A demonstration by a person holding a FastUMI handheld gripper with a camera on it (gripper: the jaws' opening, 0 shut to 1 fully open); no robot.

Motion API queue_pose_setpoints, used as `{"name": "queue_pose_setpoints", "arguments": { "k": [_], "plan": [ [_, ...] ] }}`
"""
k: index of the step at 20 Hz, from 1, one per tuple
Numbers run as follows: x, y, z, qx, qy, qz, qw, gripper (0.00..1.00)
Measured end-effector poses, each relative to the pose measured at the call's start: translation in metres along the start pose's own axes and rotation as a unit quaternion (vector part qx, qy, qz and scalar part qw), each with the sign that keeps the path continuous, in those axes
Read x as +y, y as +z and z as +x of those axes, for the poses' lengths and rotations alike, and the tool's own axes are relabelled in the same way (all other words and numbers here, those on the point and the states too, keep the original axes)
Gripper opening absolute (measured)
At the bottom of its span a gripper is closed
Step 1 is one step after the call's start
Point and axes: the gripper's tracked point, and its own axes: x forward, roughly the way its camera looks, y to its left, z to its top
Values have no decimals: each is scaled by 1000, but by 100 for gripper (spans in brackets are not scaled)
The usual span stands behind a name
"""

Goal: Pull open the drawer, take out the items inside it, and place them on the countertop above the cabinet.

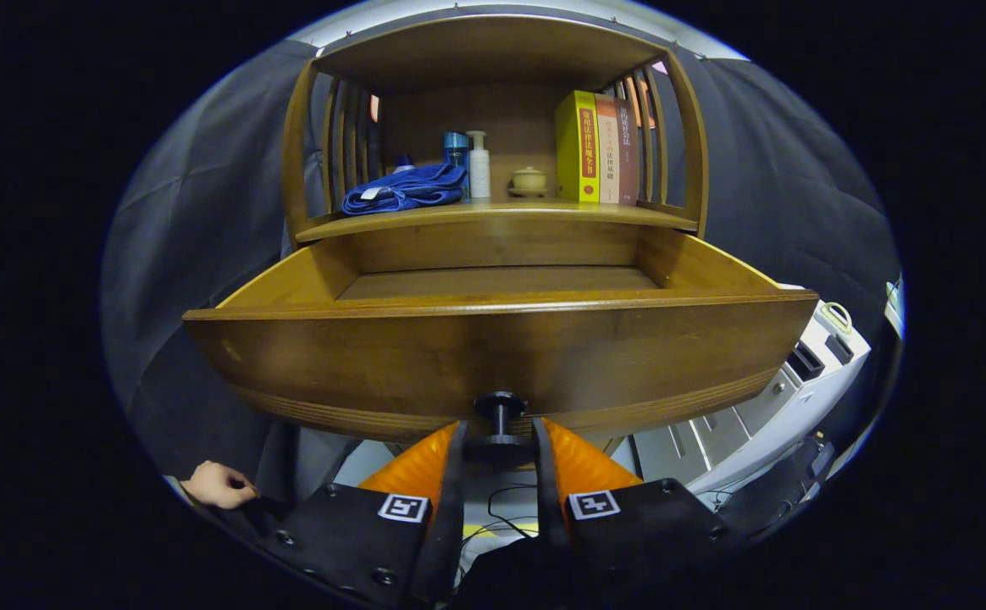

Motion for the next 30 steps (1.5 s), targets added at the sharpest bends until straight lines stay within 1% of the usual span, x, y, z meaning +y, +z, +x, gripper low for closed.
{"name": "queue_pose_setpoints", "arguments": {
  "k": [3,6,8,12,15,17,21,23,25,28,30],
  "plan": [
    [3,1,-4,-4,16,6,1000,73],
    [4,19,-11,-25,25,4,999,94],
    [6,31,-19,-36,27,2,999,99],
    [7,56,-33,-57,28,2,998,98],
    [9,92,-39,-81,35,-6,996,98],
    [6,122,-34,-97,31,-20,995,98],
    [6,172,-1,-93,36,-40,994,98],
    [10,185,24,-68,48,-34,996,98],
    [11,189,49,-28,48,-26,998,98],
    [10,176,86,35,37,-43,998,99],
    [15,163,107,84,40,-30,995,98]
  ]
}}
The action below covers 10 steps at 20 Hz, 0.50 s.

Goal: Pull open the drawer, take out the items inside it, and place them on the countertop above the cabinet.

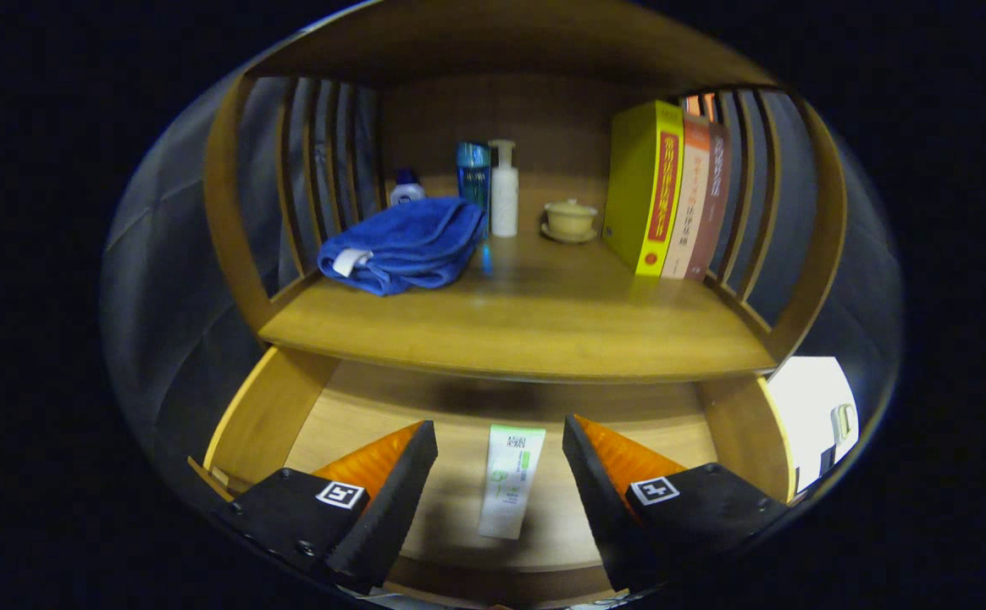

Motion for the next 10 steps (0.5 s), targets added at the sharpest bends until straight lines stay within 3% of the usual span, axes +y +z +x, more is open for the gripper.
{"name": "queue_pose_setpoints", "arguments": {
  "k": [5,10],
  "plan": [
    [-6,-44,46,140,-1,38,989,99],
    [-9,-67,56,223,-13,55,973,95]
  ]
}}
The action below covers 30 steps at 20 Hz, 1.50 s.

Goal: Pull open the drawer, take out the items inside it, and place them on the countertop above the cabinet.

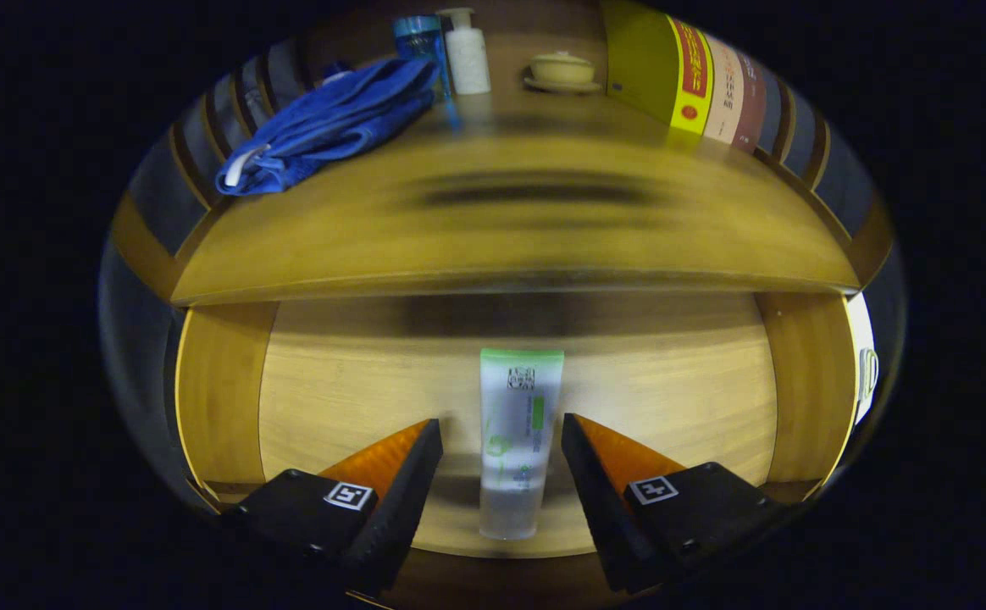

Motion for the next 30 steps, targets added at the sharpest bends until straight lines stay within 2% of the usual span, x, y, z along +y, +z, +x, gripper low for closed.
{"name": "queue_pose_setpoints", "arguments": {
  "k": [6,10,11,14,18,19,21,26,30],
  "plan": [
    [-2,-7,4,47,-16,-5,999,89],
    [4,0,1,56,-27,-20,998,63],
    [8,6,-3,49,-26,-20,998,63],
    [22,27,-21,22,-16,-19,999,55],
    [49,61,-63,-20,9,-19,1000,55],
    [60,38,-68,-30,17,-17,999,55],
    [50,58,-74,-43,27,-19,999,55],
    [71,58,-109,-74,62,-11,995,55],
    [76,81,-142,-126,73,-8,989,55]
  ]
}}
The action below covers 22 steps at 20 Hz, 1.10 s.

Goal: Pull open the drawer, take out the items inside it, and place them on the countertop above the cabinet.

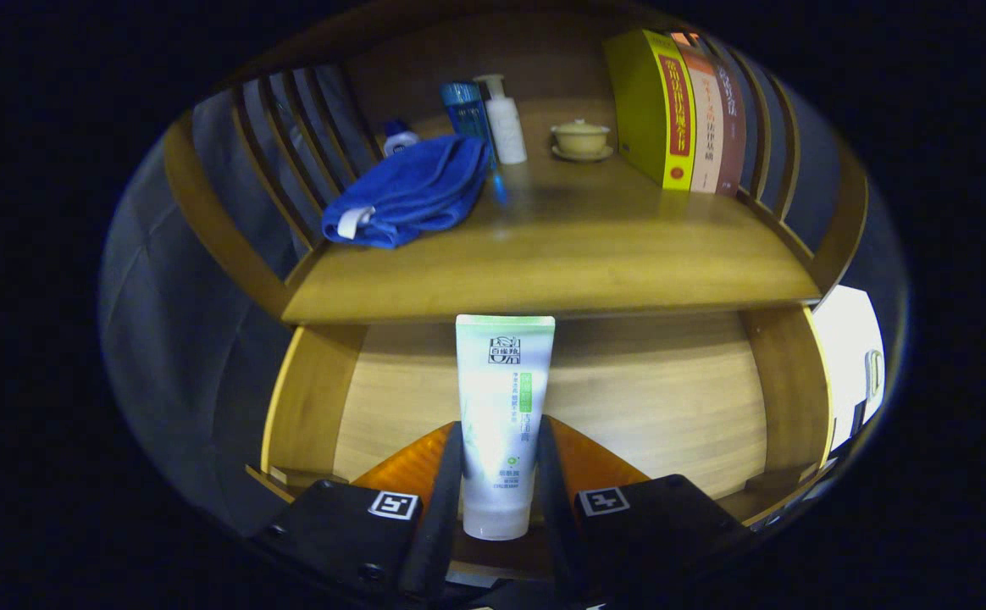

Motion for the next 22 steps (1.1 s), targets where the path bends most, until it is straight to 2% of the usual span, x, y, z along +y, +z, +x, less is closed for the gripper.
{"name": "queue_pose_setpoints", "arguments": {
  "k": [6,10,17,22],
  "plan": [
    [-3,57,-26,-75,-7,-7,997,55],
    [-6,85,-24,-110,-17,-14,994,55],
    [-18,132,12,-156,-48,-34,986,54],
    [-28,143,45,-146,-61,-31,987,55]
  ]
}}
